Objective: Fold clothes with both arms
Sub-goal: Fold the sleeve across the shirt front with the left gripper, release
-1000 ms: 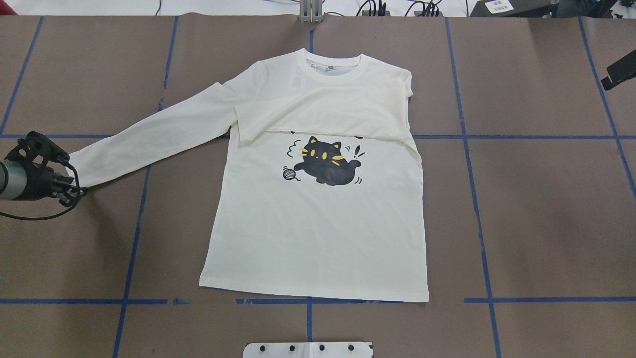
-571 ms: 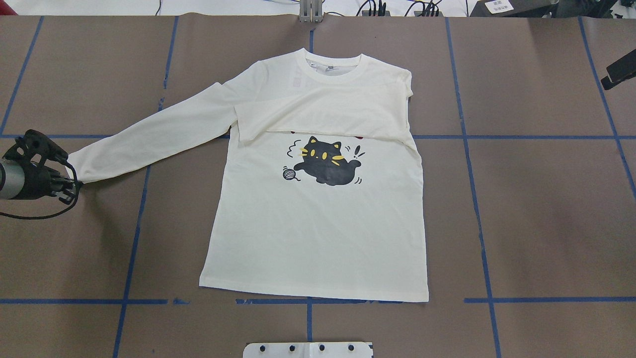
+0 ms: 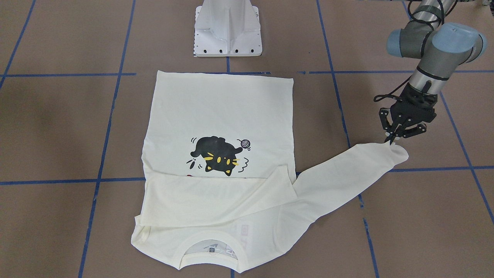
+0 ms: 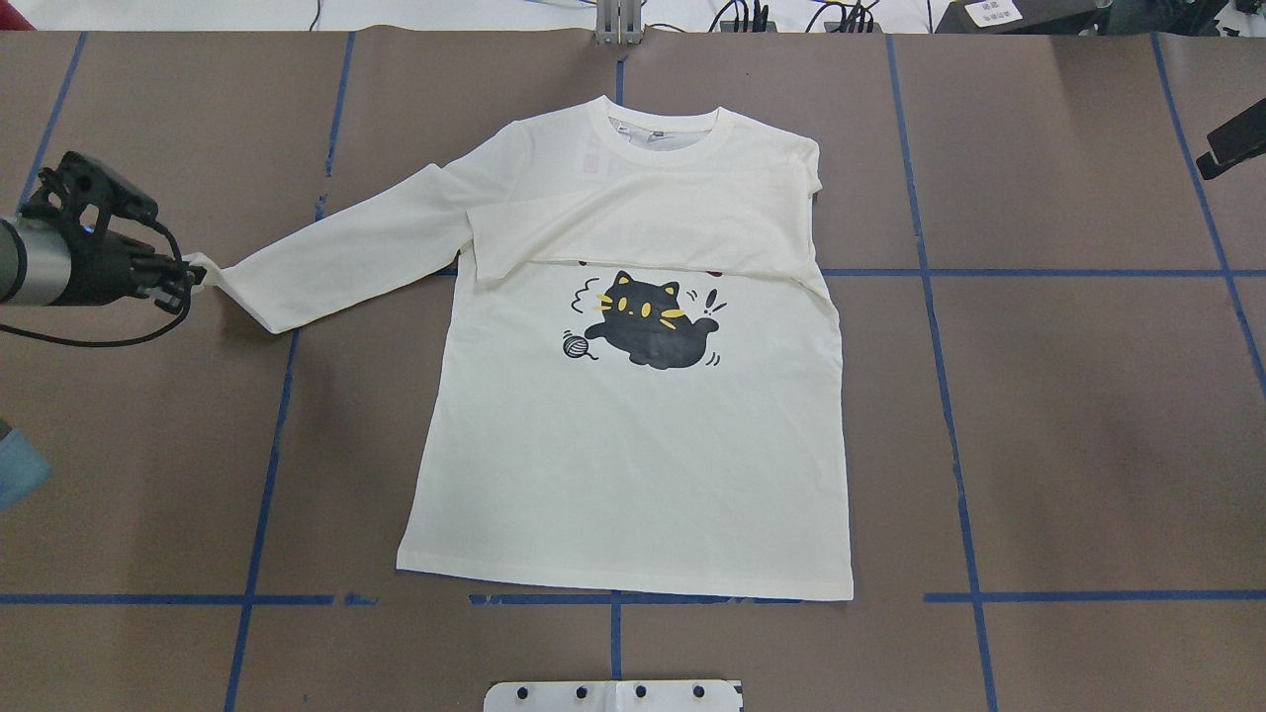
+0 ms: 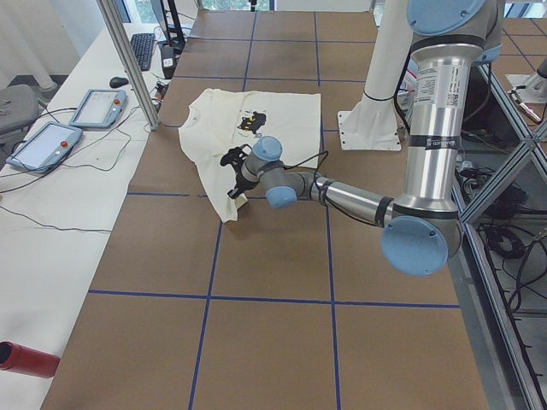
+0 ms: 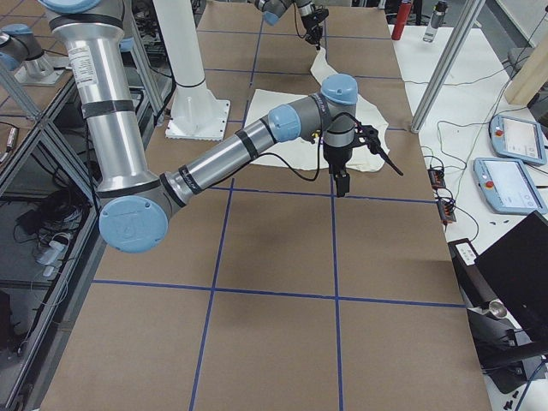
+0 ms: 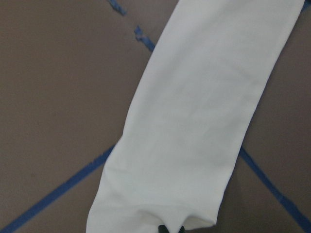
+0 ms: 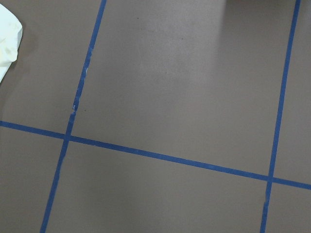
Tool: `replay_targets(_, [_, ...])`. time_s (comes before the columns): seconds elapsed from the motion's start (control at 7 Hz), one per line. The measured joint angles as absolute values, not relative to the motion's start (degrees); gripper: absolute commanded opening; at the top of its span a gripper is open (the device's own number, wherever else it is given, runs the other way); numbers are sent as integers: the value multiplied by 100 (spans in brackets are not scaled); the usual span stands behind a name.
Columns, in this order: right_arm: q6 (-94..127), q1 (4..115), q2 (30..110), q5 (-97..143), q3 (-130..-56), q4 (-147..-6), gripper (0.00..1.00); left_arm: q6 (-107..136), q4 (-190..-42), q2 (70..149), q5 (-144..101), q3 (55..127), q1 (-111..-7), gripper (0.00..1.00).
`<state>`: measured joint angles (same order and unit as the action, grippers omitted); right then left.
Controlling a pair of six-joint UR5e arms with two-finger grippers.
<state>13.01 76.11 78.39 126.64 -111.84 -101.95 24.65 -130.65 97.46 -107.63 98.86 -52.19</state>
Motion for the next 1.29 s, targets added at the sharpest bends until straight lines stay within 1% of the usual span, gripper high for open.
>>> replay_targets(0.29, [1302, 7611, 7838, 12657, -11171, -10195, 100, 3136, -11681, 11270, -10751, 9740, -5331, 0])
replay_targets(0.43, [1305, 7612, 7830, 12655, -11164, -10195, 100, 3595, -11288, 12021, -10742, 9432, -5314, 0])
replay_targets(0.71, [1303, 7611, 7816, 12649, -11151, -10195, 100, 4697, -11064, 13519, -10567, 8474, -5069, 0])
replay_targets(0.86, [1317, 7611, 7814, 12649, -11152, -10195, 100, 5245, -11053, 14231, -10163, 7923, -4698, 0])
replay_targets(1.0, [1338, 7611, 7815, 12653, -11152, -10195, 100, 5606, -11067, 14789, -9788, 7441, -4285, 0])
replay_targets(1.29, [1354, 7611, 7826, 12652, -11156, -10195, 100, 5787, -11161, 15298, -9143, 6939, -3564, 0])
